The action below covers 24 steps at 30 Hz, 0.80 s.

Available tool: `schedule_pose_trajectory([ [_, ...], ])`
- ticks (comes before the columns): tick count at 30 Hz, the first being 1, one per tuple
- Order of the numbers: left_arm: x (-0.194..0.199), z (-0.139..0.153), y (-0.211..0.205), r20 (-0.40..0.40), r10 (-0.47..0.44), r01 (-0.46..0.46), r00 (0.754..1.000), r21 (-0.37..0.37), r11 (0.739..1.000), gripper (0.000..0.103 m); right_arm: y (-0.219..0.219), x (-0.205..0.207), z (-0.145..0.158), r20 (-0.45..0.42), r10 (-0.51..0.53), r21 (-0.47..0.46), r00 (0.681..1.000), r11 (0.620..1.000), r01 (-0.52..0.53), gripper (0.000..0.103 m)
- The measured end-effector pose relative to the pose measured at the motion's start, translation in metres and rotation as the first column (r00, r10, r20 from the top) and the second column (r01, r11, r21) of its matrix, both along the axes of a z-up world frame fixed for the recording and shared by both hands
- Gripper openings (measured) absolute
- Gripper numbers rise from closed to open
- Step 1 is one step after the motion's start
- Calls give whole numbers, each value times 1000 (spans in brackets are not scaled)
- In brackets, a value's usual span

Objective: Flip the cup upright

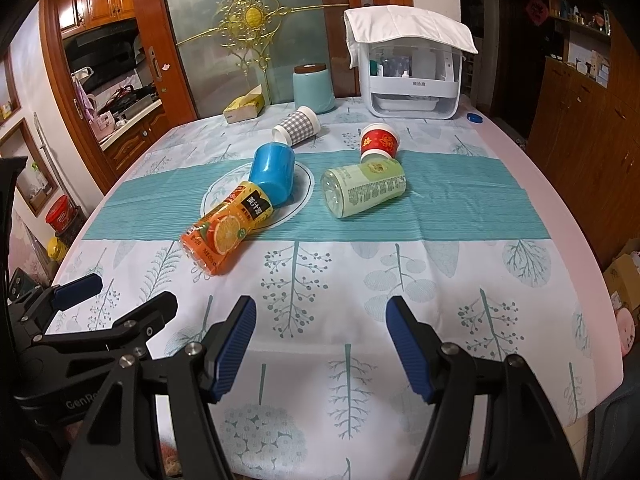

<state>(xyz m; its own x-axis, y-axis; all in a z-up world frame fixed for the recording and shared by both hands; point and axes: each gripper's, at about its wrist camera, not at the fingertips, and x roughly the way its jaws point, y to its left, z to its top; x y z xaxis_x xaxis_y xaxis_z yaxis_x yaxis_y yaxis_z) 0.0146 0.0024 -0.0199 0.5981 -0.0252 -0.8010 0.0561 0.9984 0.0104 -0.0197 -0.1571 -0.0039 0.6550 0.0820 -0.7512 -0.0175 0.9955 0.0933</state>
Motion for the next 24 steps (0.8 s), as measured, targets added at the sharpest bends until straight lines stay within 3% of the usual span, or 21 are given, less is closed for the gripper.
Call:
schedule_pose_trajectory([
  [13, 22, 8, 1, -1, 9, -9, 1000, 17, 1000, 95, 12, 15, 4, -1, 51, -23, 999, 998, -51, 68],
  [24, 46, 28, -3, 75, -36, 30, 997, 80, 996, 95, 12, 35, 19, 33, 64, -56, 997, 997, -62, 68],
])
